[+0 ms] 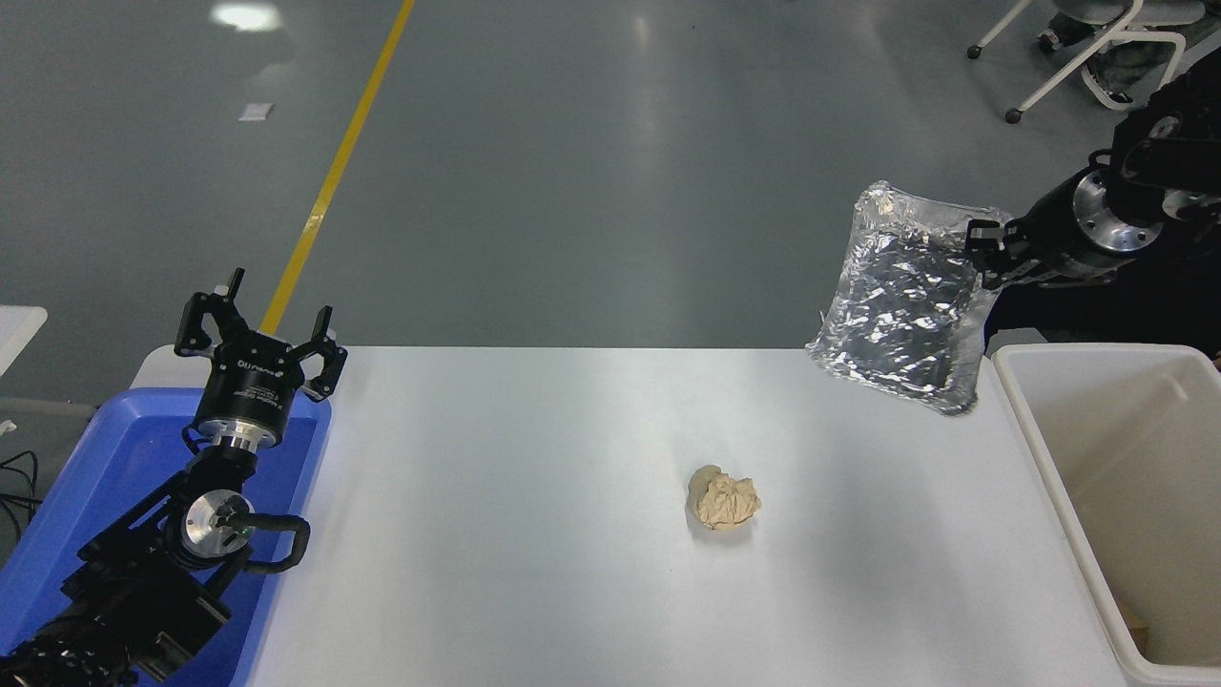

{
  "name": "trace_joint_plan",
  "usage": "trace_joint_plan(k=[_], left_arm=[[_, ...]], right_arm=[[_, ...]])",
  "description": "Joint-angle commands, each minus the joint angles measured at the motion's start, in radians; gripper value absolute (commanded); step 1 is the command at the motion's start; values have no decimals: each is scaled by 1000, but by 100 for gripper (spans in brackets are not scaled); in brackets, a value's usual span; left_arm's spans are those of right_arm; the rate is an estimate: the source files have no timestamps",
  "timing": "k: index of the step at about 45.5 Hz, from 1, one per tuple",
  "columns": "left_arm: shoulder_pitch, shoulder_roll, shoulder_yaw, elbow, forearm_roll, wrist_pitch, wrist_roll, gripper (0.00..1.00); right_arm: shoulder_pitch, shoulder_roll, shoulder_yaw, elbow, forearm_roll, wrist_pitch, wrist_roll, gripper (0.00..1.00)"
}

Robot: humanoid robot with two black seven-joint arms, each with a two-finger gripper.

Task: Pick up foil plate and place in dustbin

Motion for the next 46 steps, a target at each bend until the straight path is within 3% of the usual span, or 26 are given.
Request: trace_joint_plan(k=[1, 38, 46], left_arm=[[0, 0, 0, 0, 0, 0, 0, 98], [0, 0, 0, 0, 0, 0, 0, 98], [0, 1, 0, 0, 0, 0, 0, 98]], right_arm=[[-161, -30, -51, -147, 1, -117, 0, 0], [-670, -74, -92, -524, 21, -295, -22, 0], [-765, -74, -91, -570, 107, -333, -43, 0]])
